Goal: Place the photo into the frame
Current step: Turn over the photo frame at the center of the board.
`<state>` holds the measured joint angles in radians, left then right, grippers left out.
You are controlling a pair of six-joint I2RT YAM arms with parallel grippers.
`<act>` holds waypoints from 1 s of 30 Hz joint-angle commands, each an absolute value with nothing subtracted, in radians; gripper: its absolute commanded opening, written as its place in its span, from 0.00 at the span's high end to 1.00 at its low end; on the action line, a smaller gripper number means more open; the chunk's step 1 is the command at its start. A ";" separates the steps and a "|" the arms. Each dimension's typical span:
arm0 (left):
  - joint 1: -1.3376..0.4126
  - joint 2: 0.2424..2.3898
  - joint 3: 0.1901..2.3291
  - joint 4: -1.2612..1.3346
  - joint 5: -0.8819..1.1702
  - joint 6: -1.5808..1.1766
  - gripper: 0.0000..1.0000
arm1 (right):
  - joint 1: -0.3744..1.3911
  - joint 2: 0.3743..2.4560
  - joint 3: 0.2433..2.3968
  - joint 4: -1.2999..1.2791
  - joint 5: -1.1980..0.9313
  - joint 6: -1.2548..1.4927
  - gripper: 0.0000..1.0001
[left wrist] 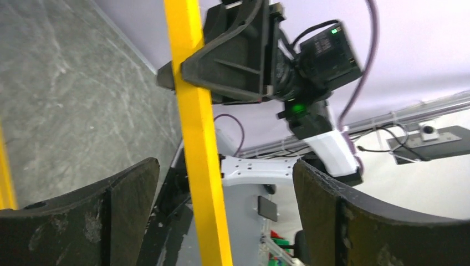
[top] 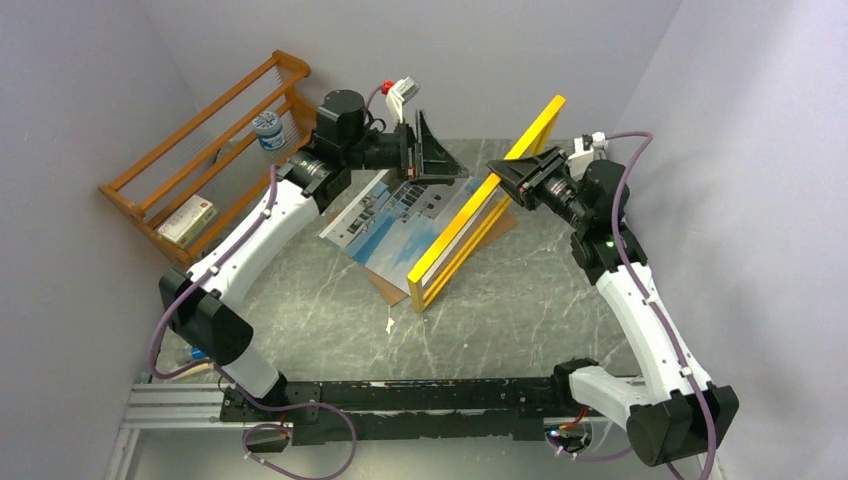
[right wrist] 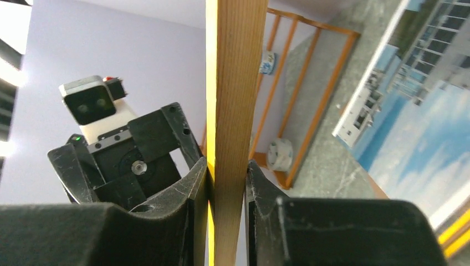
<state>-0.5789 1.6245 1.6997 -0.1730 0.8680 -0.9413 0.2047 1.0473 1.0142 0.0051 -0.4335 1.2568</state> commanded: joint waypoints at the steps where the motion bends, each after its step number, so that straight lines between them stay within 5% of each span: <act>1: -0.571 1.548 1.730 -0.377 0.764 -0.703 0.06 | 0.207 1.003 1.186 -0.253 -0.377 1.090 1.00; 12: -0.559 1.464 1.624 -0.729 0.358 -0.479 0.06 | 0.206 1.173 1.492 -0.856 -0.232 0.834 1.00; 30: -0.554 1.352 1.334 -0.782 0.153 -0.432 0.06 | 0.237 1.656 1.558 -0.588 -0.143 0.694 1.00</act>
